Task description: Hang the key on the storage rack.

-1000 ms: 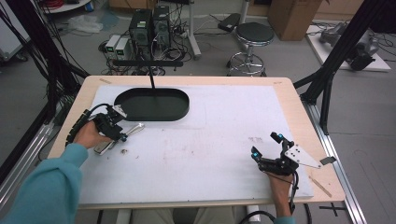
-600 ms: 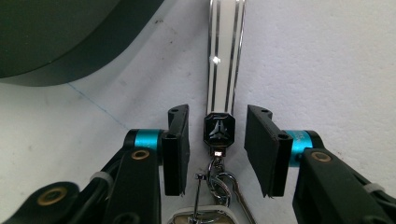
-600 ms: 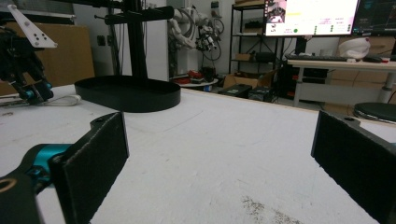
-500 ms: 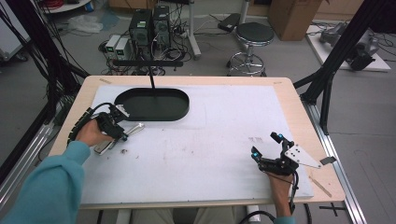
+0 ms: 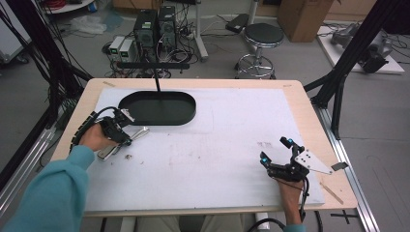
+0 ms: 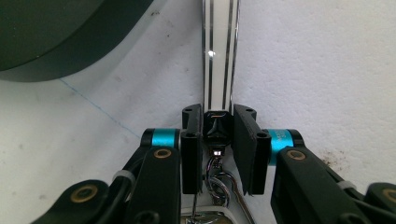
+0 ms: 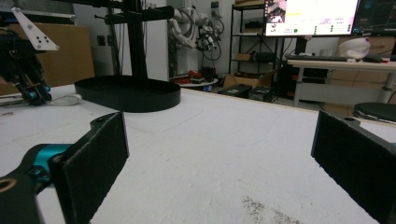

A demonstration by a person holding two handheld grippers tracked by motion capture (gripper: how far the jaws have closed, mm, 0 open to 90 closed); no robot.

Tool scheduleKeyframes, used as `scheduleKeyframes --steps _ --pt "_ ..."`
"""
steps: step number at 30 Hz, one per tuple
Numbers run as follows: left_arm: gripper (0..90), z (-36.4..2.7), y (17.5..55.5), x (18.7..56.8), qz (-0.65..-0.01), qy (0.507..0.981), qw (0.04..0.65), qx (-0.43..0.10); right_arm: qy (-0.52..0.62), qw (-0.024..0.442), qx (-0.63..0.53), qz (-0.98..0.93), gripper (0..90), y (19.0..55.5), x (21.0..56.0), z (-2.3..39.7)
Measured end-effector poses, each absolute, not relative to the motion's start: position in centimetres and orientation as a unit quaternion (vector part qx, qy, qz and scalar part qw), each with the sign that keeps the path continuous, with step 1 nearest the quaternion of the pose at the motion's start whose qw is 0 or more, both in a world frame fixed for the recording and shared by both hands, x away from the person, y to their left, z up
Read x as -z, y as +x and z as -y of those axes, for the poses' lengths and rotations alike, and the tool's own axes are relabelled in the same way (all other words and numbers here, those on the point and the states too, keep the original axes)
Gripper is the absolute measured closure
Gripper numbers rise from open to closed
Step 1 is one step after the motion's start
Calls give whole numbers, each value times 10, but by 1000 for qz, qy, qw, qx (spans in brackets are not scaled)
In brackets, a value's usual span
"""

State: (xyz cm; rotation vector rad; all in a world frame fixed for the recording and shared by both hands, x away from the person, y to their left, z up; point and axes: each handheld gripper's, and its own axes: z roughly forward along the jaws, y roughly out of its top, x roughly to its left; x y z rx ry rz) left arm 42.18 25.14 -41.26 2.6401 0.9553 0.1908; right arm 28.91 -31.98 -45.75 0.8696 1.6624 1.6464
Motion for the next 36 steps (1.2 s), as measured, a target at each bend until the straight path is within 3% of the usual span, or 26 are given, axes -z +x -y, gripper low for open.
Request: scheduleKeyframes --steps 12,26,36 --pt "739 -253 421 409 -338 924 164 -74 330 316 -626 -632 34 289 457 320" --pt "740 -257 415 391 -332 908 225 -119 330 318 -626 -631 35 289 457 319" --pt "740 -250 417 402 -331 918 191 -107 329 318 -627 -631 34 289 457 320"
